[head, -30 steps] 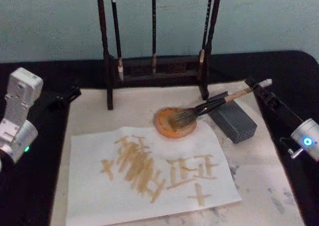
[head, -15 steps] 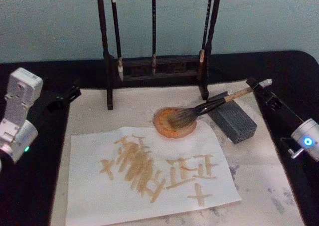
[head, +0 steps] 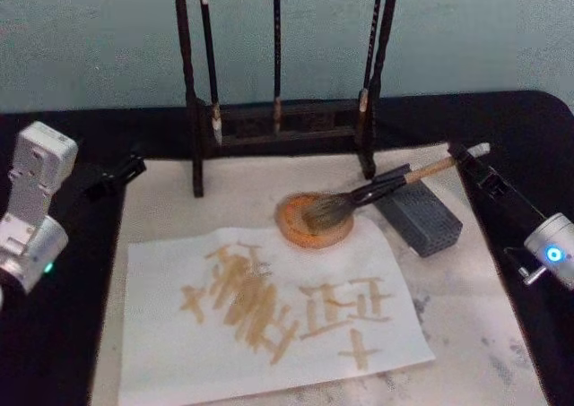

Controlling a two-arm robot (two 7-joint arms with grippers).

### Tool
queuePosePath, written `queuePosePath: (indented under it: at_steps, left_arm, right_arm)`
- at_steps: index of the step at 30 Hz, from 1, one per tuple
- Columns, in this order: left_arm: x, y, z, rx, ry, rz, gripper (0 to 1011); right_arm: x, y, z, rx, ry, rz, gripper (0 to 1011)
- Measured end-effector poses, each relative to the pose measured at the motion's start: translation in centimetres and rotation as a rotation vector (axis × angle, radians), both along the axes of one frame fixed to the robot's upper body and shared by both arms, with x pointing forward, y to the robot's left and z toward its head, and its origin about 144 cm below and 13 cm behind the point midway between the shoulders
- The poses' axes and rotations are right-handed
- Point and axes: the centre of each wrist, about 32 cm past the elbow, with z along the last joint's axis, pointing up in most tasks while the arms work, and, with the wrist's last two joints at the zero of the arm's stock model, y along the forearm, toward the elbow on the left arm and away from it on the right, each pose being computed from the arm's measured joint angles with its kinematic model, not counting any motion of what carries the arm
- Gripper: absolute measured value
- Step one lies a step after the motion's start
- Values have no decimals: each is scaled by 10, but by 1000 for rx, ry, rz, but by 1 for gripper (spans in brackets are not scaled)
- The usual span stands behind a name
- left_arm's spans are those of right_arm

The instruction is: Pick up the brush from the inkstone, write on the paper, then place the brush back to its original position.

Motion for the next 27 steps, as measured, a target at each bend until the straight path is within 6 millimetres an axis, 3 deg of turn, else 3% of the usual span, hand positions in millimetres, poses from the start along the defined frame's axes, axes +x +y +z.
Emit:
queuePosePath:
  at_steps: [27]
  left_arm:
    - [0,0,0,0,0,0,1002]
  right_arm:
    - [2,7,15,17,-67,41,189]
